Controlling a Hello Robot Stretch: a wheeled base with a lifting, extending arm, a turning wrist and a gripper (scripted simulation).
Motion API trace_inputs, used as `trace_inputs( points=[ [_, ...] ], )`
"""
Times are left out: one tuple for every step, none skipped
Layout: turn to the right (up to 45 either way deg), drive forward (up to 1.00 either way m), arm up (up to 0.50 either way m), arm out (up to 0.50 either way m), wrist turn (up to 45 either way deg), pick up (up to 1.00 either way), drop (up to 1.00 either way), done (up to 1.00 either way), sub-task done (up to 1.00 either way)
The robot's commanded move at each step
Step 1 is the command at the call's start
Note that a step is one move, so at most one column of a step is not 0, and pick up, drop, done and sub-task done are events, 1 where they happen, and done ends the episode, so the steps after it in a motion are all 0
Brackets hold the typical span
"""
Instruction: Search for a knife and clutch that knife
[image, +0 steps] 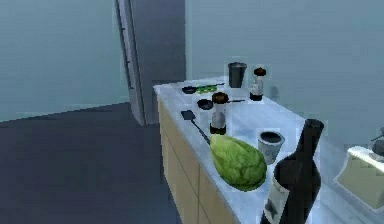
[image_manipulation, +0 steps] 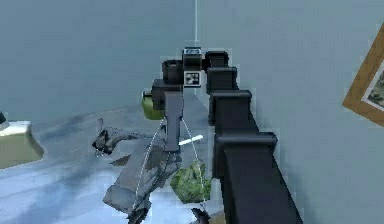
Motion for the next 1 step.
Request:
trace_inputs(
  points=[
    [0.0,0.00,0.00,0.00,45.0,0.00,0.00,0.00,0.00]
  ],
)
